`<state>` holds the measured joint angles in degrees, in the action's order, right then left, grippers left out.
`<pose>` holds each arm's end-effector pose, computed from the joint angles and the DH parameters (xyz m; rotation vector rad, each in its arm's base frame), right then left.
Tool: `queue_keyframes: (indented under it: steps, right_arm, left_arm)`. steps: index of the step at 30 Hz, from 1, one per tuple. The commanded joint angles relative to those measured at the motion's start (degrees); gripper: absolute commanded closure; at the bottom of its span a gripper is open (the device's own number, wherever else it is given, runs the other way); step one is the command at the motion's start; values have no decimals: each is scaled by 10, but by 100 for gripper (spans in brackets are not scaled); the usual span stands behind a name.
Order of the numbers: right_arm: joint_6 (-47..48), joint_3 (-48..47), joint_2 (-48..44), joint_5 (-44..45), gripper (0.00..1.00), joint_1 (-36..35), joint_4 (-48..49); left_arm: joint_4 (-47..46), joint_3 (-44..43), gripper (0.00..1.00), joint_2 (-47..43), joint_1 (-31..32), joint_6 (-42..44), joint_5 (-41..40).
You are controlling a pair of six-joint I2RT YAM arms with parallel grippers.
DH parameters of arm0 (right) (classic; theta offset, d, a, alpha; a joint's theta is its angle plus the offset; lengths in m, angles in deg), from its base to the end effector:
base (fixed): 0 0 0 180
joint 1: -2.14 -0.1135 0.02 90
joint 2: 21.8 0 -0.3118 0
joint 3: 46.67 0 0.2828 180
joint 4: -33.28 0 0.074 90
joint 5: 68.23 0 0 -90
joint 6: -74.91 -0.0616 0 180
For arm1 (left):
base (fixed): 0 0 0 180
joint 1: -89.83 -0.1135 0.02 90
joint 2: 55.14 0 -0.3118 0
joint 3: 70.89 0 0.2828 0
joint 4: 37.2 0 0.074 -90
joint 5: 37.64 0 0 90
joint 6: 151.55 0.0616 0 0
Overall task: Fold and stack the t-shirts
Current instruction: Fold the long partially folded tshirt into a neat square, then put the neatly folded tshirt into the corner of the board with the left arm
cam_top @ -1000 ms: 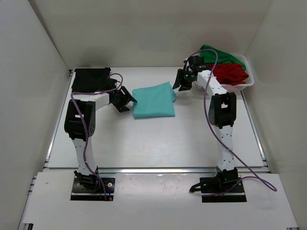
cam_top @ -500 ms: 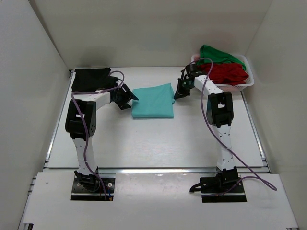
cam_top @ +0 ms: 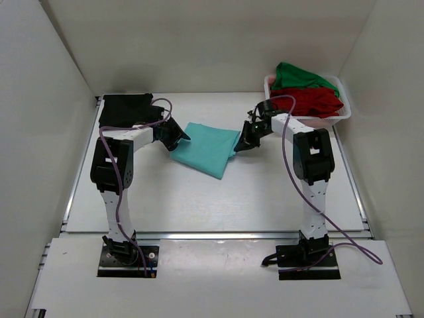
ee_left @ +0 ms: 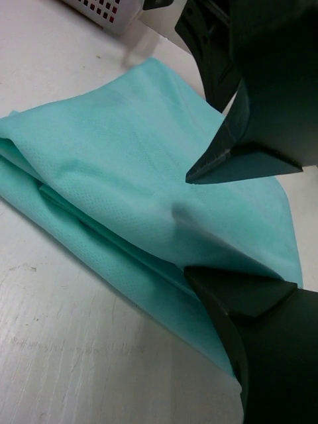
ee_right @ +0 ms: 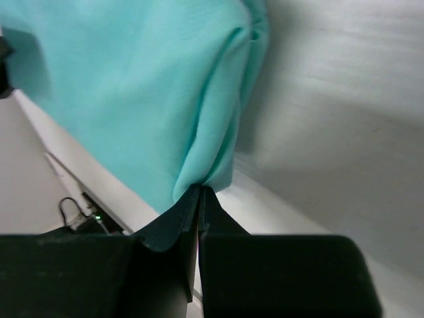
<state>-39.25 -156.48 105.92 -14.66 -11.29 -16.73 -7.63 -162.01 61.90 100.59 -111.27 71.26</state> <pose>0.5034 0.1578 0.1587 0.0828 2.8041 1.0481 0.4787 -0.1113 0.1586 -0.7605 2.5641 -0.8019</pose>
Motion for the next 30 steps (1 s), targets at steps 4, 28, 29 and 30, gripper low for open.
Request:
queue_keyframes:
  steps: [4,28,29,30]
  right_arm:
    - [-77,72,-65,-73,100,-15,114]
    - [-99,178,-110,88,100,-53,161]
    - [-91,163,-95,82,100,-44,159]
    - [-86,149,-91,74,100,-38,158]
  left_arm:
    - [-16,13,42,-6,10,-5,-3]
    - [-17,95,41,-51,12,-3,-25]
    - [-10,100,41,-54,14,0,-25]
    - [-10,101,41,-55,17,3,-22]
